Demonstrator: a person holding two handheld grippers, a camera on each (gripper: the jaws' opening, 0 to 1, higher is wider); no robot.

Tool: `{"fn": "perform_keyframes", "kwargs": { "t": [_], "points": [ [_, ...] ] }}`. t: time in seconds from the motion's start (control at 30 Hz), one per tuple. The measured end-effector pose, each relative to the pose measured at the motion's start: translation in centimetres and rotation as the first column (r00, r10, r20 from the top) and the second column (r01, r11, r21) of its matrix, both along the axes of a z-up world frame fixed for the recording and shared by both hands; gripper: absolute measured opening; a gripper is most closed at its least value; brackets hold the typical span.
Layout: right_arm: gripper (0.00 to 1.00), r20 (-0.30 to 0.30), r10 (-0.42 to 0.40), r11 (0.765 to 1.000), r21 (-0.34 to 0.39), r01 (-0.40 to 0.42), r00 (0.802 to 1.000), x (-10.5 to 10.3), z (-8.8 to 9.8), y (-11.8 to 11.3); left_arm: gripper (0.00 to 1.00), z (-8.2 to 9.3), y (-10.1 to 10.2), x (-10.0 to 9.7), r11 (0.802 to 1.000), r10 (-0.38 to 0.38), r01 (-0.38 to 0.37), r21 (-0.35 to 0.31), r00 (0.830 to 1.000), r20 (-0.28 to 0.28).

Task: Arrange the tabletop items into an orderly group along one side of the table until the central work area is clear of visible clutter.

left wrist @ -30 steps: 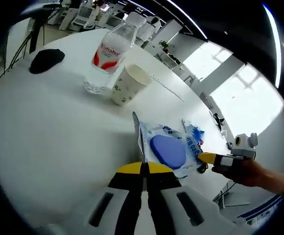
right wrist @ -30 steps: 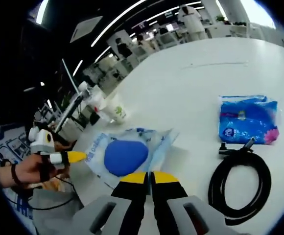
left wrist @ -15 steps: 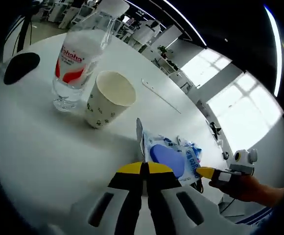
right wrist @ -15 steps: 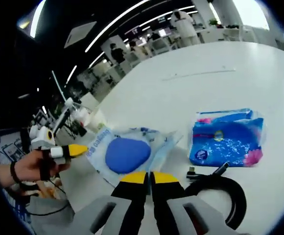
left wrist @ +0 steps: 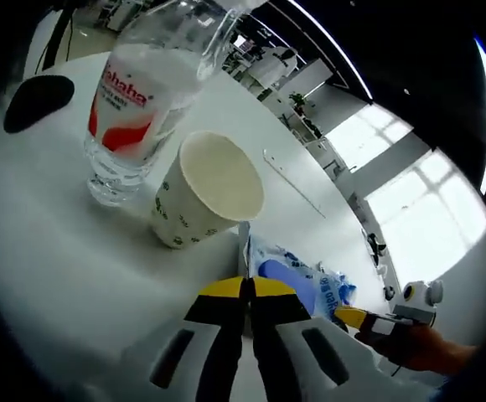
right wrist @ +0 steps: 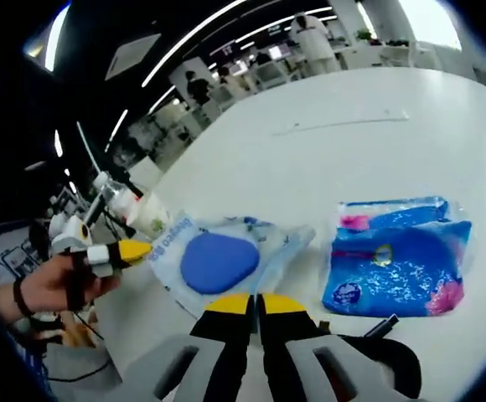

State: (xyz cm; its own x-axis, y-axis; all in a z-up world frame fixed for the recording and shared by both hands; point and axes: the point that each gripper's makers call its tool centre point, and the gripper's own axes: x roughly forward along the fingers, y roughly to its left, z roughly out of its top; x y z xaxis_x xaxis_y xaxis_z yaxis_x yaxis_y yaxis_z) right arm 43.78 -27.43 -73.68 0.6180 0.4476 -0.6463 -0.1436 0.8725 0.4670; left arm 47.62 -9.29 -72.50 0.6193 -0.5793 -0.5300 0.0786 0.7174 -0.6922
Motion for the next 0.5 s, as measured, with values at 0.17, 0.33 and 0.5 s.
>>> {"fn": "perform_keyframes", "kwargs": {
  "t": [0.17, 0.33, 0.5],
  "points": [
    [0.0, -0.018, -0.018, 1.0, -0.008, 0.018, 1.0, 0.7, -0.7, 0.0, 0.0, -1.1, 0.6, 0.3, 0.999, 0.052, -0.052, -0.008, 0.998, -0.035],
    [0.0, -0.014, -0.036, 0.999, -0.02, 0.035, 0.999, 1.8, -0.9, -0.4, 0.0, -1.5, 0.4, 0.3, 0.996, 0.08, -0.081, -0.022, 0.995, -0.053],
    [0.0, -0.015, -0.043, 0.999, -0.024, 0.043, 0.999, 2.4, -0.9, -0.7, 0.0, -1.9, 0.6, 0.7, 0.996, 0.087, -0.089, -0.02, 0.994, -0.06]
  ]
}}
